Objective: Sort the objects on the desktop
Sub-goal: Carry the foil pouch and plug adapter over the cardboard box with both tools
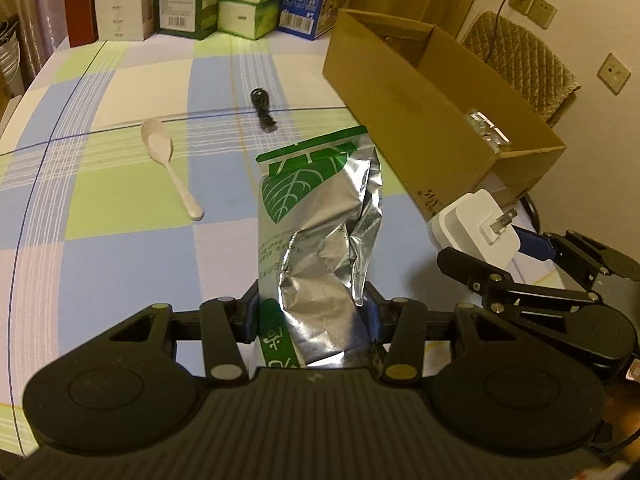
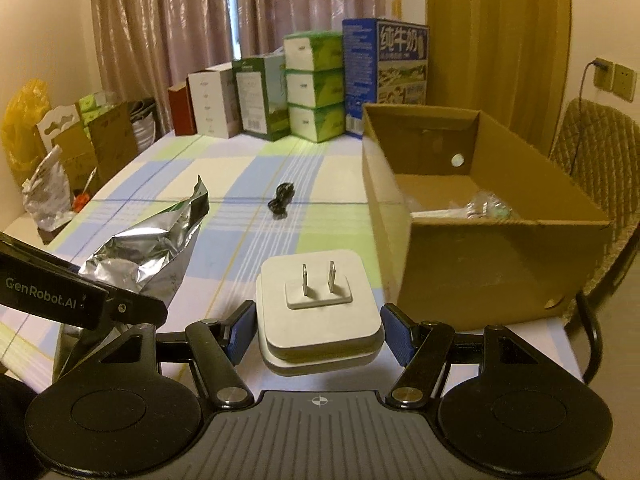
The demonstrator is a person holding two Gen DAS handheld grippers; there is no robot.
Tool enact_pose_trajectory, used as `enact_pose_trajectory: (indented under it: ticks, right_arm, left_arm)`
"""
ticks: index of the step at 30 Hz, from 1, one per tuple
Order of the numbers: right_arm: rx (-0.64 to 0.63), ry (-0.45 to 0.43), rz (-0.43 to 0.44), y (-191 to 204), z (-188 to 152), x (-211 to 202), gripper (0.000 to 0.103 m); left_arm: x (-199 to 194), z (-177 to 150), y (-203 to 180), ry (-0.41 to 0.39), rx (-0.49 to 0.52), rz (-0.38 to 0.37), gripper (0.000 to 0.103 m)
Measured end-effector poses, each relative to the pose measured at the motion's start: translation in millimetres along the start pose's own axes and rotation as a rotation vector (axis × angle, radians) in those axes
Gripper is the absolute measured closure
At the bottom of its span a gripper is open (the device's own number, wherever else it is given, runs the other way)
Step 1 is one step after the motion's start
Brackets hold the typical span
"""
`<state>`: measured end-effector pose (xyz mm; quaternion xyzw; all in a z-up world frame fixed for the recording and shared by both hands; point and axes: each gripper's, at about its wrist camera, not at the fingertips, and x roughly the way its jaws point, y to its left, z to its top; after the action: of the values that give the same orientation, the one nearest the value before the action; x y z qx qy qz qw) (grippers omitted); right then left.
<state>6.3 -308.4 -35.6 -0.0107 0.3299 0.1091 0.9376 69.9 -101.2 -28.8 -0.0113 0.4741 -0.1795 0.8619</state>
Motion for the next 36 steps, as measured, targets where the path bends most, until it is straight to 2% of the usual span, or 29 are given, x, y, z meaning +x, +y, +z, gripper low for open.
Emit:
enact_pose_trajectory:
  ticks: [16, 36]
  right_arm:
    - [0.041, -0.061, -0.050, -24, 10, -31, 0.039]
    - [0.081, -0.088, -0.104, -56, 12, -47, 0.039]
  left_arm:
    - [-19, 13, -35, -0.050, 0.039, -0.036, 0.060]
    - [-19, 29, -73, -0.069, 0.072, -0.090, 0.060]
